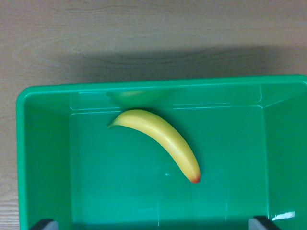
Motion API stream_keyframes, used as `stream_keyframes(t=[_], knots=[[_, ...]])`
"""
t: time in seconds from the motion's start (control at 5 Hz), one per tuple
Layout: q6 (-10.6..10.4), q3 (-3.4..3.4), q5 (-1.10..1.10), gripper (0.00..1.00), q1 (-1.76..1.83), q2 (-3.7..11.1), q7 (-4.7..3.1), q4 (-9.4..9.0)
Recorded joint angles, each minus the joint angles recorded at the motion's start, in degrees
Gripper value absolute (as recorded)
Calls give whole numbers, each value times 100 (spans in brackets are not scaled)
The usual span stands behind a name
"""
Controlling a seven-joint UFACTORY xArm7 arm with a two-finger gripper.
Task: Pick fruit
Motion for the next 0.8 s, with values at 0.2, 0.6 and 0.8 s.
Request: stream_keyframes(t=[0.2, 0.6, 0.8], knots=[[0, 0, 0, 0, 0, 0, 0, 0], [-121, -3, -6, 0, 2, 38, -49, -79], [-269, -6, -13, 0, 4, 85, -109, -176]])
